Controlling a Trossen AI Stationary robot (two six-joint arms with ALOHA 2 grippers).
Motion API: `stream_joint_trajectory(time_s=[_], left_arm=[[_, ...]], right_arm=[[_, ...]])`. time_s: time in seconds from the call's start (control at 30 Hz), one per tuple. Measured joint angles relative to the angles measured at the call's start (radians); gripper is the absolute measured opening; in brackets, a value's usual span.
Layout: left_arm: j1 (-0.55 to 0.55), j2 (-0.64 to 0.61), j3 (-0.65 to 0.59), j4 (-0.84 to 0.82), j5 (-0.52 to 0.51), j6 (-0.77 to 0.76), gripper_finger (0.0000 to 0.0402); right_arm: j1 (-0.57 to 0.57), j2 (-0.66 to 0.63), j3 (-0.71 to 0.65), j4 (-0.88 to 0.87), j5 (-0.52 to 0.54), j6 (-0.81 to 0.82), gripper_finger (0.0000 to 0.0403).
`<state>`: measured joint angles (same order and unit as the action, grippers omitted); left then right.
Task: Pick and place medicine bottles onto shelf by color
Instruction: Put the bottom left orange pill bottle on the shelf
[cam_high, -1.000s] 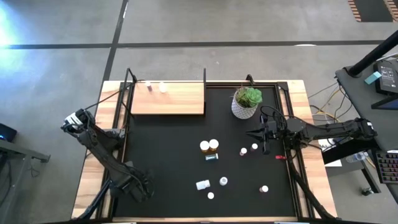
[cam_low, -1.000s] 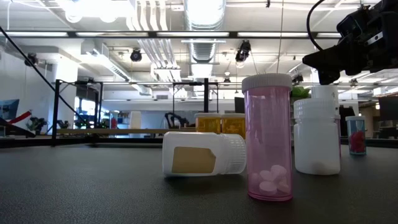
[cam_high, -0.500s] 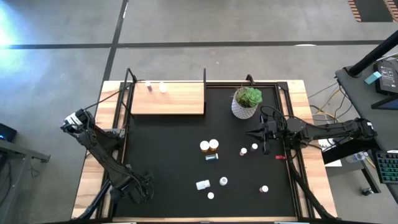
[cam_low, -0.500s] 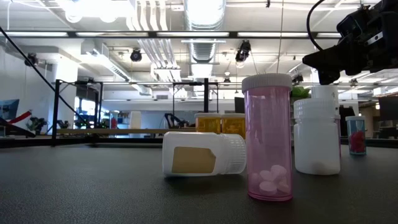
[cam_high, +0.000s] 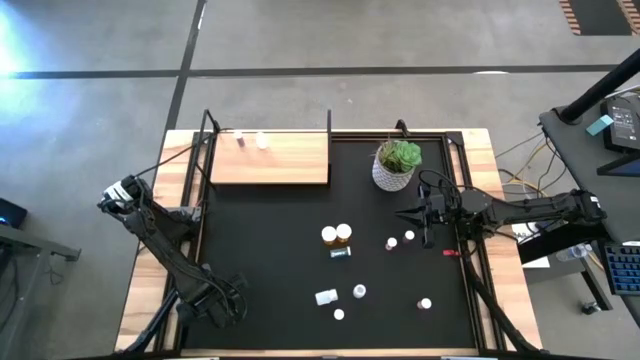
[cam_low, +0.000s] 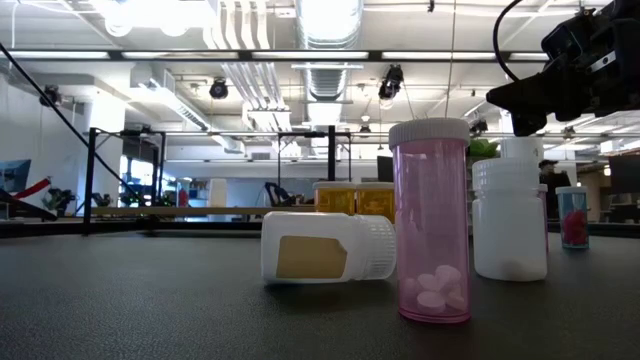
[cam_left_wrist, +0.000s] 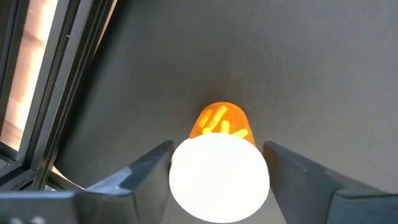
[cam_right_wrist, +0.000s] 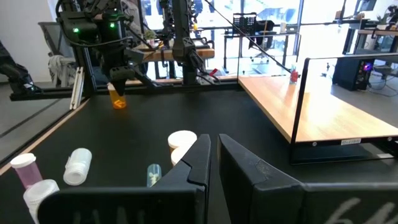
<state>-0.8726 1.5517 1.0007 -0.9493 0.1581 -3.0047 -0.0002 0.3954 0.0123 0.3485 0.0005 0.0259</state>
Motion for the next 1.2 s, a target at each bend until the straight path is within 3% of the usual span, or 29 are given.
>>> stream_joint_trajectory(time_s=[0.2,0.37,0.57,0.77,0.97,1.2], left_arm=[[0.006,0.000,0.001,-0.001,-0.003,0.050,0.0194],[0.057,-0.018,0.001,-0.037,-0.010,0.149,0.0191],[0.201,-0.069,0.002,-0.118,-0.017,0.415,0.0190],[0.425,-0.113,0.012,-0.217,-0.045,0.745,0.0189],[0.649,-0.127,0.051,-0.272,-0.230,1.132,0.0189],[0.858,-0.108,0.116,-0.262,-0.441,1.448,0.0188]], right_arm=[[0.000,0.000,0.000,0.000,0.000,0.000,0.0022],[0.000,0.000,0.000,0.000,0.000,0.000,0.0022],[0.000,0.000,0.000,0.000,0.000,0.000,0.0022],[0.000,0.000,0.000,0.000,0.000,0.000,0.0022],[0.000,0.000,0.000,0.000,0.000,0.000,0.0022],[0.000,0.000,0.000,0.000,0.000,0.000,0.0022]])
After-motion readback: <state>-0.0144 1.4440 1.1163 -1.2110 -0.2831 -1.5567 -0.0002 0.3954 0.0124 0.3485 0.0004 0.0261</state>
